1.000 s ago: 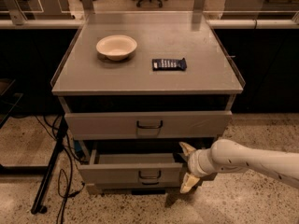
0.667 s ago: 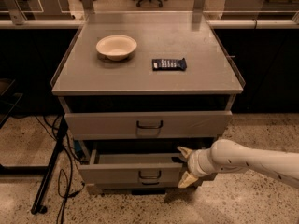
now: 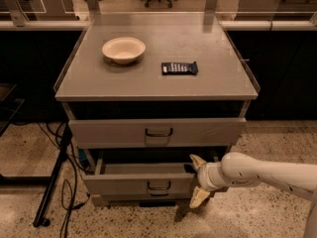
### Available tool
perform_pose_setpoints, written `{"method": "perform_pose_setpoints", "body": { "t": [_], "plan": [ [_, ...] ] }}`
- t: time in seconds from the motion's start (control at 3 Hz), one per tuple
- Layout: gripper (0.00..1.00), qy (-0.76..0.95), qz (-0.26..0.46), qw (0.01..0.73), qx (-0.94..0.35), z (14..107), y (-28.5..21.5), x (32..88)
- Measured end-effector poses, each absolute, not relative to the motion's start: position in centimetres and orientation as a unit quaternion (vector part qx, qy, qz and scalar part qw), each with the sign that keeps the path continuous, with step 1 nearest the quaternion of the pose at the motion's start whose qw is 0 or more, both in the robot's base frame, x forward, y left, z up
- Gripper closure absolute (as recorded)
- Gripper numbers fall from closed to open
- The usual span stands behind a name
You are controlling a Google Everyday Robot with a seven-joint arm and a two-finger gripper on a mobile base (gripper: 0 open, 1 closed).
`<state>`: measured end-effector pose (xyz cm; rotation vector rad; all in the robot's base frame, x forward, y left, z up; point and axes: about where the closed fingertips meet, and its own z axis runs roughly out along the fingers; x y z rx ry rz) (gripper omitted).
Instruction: Open middle drawer
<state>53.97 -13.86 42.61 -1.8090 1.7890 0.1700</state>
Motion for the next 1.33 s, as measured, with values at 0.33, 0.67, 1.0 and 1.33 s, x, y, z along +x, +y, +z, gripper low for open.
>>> {"method": "perform_pose_setpoints", "body": {
  "t": [0.33,0.67,1.0,1.33],
  "plan": [
    [0.17,0.671,0.064,0.292,-0.679,42.6,-13.9,54.0],
    [0.41,0.671,0.064,0.292,-0.679,42.6,-13.8,54.0],
    [0.64,0.671,0.064,0.292,-0.679,42.6,-13.9,54.0],
    [0.87,0.673,0.071,0.286,-0.678,42.7,-14.9,52.2]
  ]
}}
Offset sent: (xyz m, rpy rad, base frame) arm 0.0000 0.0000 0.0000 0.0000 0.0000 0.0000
